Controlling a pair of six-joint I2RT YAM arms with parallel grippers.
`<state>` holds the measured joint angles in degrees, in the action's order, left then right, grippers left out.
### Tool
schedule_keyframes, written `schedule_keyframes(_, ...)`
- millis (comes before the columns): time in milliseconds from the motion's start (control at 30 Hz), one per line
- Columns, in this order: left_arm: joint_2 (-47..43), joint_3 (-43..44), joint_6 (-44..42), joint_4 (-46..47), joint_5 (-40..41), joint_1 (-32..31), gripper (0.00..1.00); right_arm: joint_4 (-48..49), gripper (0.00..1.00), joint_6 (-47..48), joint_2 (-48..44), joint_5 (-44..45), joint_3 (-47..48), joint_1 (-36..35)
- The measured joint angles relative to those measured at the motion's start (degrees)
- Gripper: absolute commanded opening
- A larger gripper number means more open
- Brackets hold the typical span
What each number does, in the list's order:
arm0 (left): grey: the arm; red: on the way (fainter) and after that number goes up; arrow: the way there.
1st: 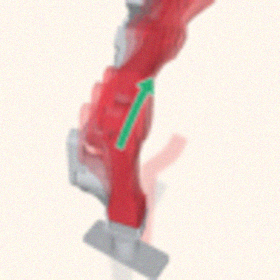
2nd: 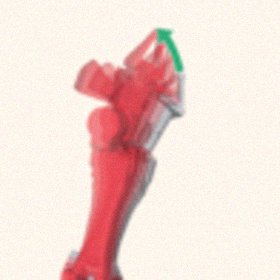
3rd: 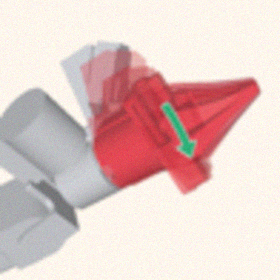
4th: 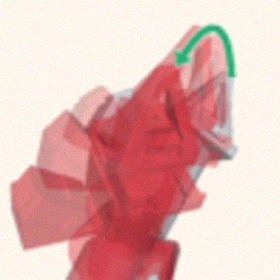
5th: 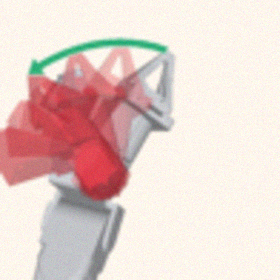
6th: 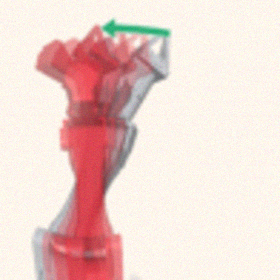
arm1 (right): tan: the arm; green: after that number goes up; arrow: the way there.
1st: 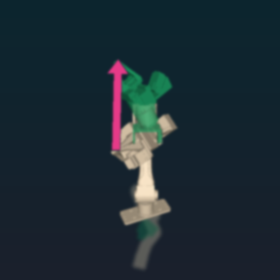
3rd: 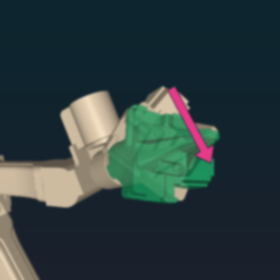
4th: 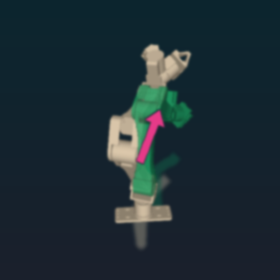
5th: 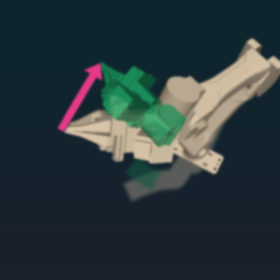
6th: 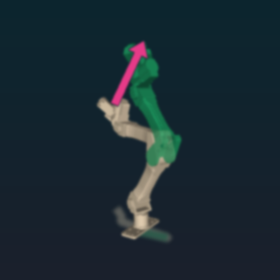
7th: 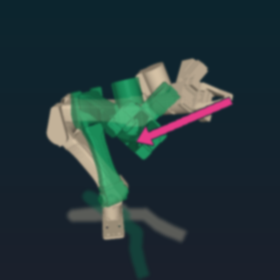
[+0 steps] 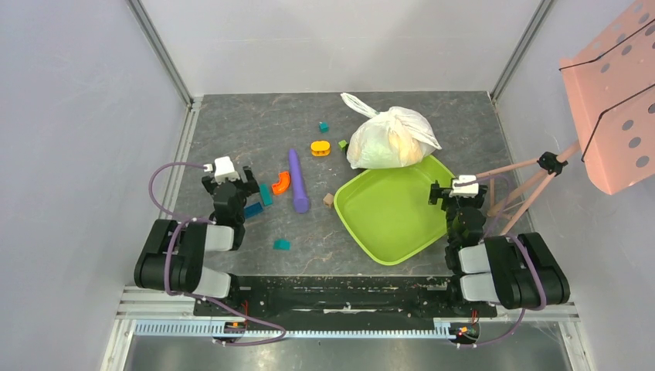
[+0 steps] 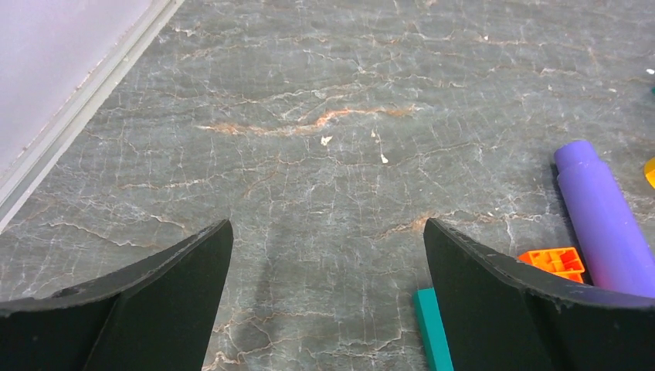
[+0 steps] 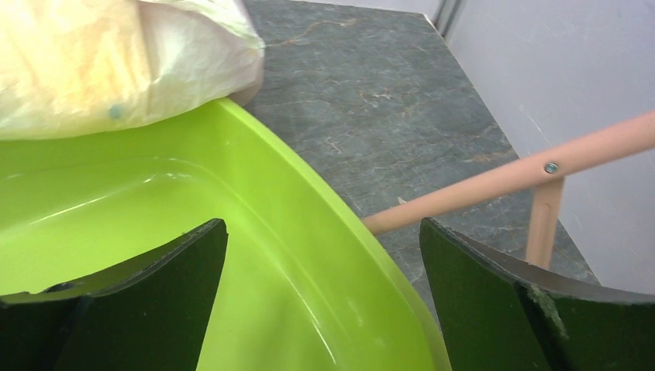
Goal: Take the fake fruits out of the plastic bag
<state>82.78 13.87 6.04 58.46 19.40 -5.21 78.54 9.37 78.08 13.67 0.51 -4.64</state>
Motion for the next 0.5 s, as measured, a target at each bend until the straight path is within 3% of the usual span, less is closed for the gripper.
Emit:
schedule_keyframes(167, -4.66, 1.2, 0.04, -6.45, 1.7, 0.0, 1.0, -7.02, 0.98, 0.87, -4.87, -2.93, 0.0, -0.02)
schedule_keyframes(500, -9.18, 13.92, 5.62, -31.01, 6.19, 0.0, 1.0, -24.3, 0.98, -2.54, -10.34, -0.74, 4.44, -0.02)
